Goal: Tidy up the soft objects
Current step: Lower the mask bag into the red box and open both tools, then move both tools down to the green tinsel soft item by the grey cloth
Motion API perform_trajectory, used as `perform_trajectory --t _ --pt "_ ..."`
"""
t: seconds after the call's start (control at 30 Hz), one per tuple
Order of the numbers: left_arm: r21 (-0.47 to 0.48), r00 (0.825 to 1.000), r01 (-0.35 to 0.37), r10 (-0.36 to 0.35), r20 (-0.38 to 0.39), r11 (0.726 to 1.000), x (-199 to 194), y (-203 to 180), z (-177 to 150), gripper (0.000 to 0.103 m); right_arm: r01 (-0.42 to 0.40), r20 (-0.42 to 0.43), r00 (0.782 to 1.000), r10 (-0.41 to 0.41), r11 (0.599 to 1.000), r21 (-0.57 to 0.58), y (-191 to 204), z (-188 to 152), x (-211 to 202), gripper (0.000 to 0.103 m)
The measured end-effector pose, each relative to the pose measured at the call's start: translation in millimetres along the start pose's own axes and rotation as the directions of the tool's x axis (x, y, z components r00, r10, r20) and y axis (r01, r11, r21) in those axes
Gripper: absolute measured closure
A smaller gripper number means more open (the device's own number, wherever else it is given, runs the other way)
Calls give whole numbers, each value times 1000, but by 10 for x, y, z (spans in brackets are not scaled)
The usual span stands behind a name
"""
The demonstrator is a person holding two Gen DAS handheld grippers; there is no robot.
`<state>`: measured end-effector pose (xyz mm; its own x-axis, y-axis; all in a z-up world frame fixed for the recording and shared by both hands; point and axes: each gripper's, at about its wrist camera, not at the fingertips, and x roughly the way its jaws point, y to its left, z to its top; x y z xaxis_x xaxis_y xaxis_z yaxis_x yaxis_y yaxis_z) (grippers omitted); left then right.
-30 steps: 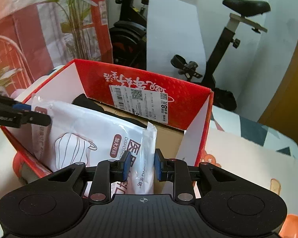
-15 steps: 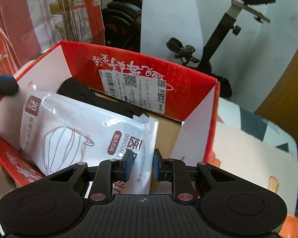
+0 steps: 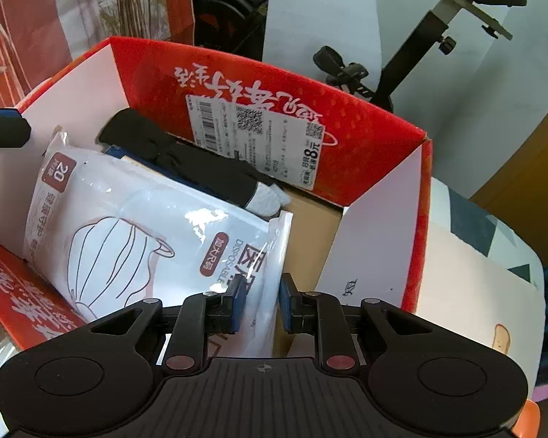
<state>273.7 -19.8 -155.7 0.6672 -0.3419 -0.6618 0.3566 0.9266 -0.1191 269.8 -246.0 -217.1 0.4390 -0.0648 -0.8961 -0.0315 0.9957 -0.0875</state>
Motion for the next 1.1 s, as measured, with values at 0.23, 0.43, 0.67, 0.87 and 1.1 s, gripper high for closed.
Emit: perform_trajectory --t 0.23,0.43,0.67,0.87,1.1 --pt "27 1000 -26 25 7 999 -17 -29 8 69 49 18 999 -48 998 -35 66 -19 -76 74" --pt "28 998 -34 33 57 999 -180 -42 33 39 84 169 982 -87 996 21 6 -42 -454 31" --pt "76 992 -62 54 110 995 -468 -138 -12 15 43 309 948 -73 994 102 -15 -194 -893 0" --pt "86 979 -106 89 183 991 -805 -180 -175 3 -23 378 925 -40 987 161 57 -452 -1164 0" --pt "45 972 -134 123 199 990 -1072 -153 -466 0 -73 437 899 -17 980 188 253 -825 -1330 0"
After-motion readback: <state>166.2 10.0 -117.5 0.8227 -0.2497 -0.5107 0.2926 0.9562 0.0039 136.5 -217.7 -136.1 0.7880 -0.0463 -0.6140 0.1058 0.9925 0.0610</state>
